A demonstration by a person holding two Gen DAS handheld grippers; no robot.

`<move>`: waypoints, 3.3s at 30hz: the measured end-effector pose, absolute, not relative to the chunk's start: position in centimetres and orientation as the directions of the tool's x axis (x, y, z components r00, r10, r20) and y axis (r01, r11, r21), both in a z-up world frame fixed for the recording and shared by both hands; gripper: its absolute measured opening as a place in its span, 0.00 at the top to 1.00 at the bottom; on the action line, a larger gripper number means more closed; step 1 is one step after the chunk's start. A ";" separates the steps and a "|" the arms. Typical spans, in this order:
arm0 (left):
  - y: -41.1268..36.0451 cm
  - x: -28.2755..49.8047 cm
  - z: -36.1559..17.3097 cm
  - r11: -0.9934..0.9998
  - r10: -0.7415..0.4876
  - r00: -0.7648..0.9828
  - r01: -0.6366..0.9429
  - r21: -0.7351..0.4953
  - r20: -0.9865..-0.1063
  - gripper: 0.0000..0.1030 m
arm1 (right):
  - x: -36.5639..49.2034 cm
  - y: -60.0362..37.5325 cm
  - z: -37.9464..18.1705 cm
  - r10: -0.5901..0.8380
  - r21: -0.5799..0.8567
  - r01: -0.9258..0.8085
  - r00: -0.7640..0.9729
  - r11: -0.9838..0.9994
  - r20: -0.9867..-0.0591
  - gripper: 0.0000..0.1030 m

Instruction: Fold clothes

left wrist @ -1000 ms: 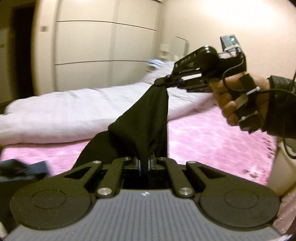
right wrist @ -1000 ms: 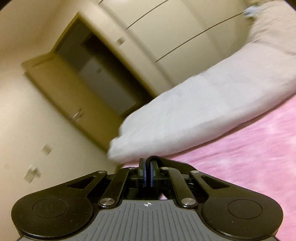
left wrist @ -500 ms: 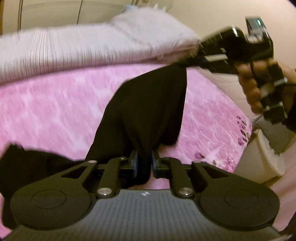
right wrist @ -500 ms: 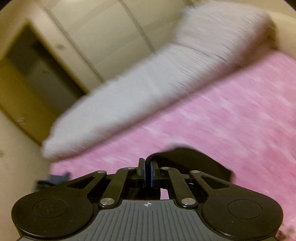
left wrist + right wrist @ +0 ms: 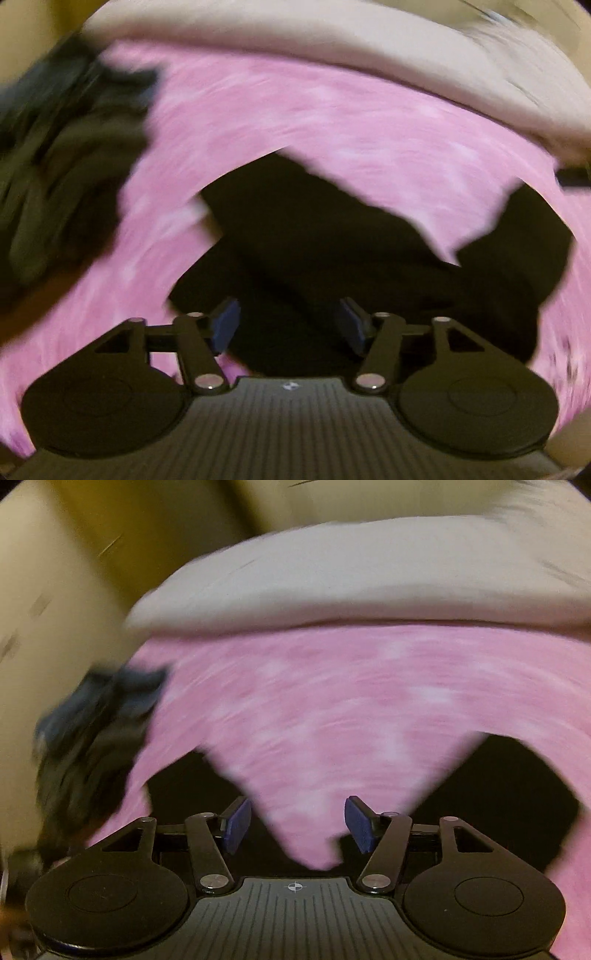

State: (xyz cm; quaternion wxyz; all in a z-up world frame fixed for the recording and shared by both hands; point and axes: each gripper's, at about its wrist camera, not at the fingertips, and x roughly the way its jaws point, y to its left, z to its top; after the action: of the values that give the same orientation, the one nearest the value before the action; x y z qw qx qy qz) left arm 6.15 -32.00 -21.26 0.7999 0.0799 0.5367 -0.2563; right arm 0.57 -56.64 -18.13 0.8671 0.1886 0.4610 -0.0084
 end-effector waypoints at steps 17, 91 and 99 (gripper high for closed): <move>-25.8 12.0 -31.3 0.894 -0.433 0.234 0.236 -0.381 -0.870 0.77 | 12.5 -33.1 -37.9 0.069 -0.168 -0.606 0.347 0.777 -0.935 0.19; -100.4 -18.4 -16.3 -0.157 -0.604 -0.163 0.984 -0.083 -0.780 0.66 | -49.7 -104.6 -21.7 -0.466 0.275 0.911 0.396 0.307 -0.792 0.44; -80.2 -6.6 -23.5 -0.081 -0.361 0.104 0.986 0.143 -0.927 0.53 | -42.3 -96.1 -25.1 -0.167 0.338 0.748 0.509 0.571 -0.845 0.37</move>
State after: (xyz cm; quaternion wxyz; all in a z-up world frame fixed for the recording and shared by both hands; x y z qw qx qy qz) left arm -6.57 -80.17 -23.54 0.5854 0.4576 0.3417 -0.5755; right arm -42.29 -96.12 -25.12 0.7897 0.3615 0.4022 -0.2896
